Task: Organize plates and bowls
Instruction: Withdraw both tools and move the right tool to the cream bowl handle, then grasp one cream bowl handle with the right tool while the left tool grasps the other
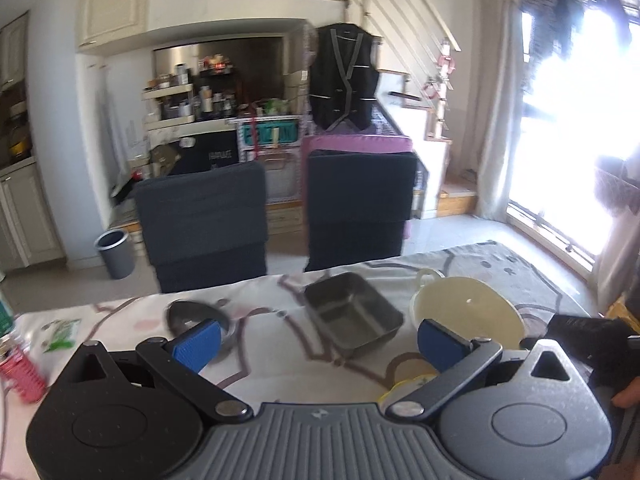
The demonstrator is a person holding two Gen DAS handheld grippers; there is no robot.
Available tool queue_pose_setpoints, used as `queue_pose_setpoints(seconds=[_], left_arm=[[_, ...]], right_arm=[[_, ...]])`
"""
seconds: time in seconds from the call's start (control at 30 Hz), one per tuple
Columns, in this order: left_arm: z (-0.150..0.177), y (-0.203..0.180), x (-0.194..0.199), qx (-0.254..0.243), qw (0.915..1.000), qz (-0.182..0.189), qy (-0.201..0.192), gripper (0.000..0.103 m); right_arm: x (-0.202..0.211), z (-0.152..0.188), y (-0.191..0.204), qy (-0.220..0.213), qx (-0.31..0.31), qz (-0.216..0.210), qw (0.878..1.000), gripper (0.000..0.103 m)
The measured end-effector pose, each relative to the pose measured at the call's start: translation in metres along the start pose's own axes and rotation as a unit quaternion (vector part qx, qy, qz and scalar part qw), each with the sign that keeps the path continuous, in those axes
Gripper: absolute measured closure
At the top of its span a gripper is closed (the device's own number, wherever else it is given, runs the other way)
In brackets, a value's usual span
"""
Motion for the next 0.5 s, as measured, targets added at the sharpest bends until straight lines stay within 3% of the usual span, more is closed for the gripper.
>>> queue_pose_setpoints(seconds=[0.07, 0.27, 0.33, 0.5], left_arm=[[0.001, -0.010, -0.015, -0.006, 0.9999, 0.011, 0.006, 0.000], [0.008, -0.033, -0.050, -0.019, 0.9982, 0.050, 0.027, 0.000], [0.011, -0.038, -0.059, -0.015, 0.9974, 0.060, 0.037, 0.000], [0.015, -0.049, -0.071, 0.000, 0.9958, 0.079, 0.046, 0.000]], right_arm=[[-0.011, -0.002, -0.012, -0.002, -0.006, 0.015, 1.000, 0.037], [-0.036, -0.005, -0.012, 0.010, -0.022, -0.019, 1.000, 0.060], [-0.040, -0.004, -0.014, 0.005, -0.005, 0.005, 1.000, 0.081], [-0.037, -0.004, -0.019, 0.010, 0.000, 0.005, 1.000, 0.083]])
Point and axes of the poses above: each gripper's, at about its wrist camera, not at the fingertips, and x roughly against the way its jaws point, y to its left, z to its underside, the point moved 10 cm from there along -x, roughly the way its jaws point, and after that the axes turned 3 degrees about -y, right-handed, at the moved point
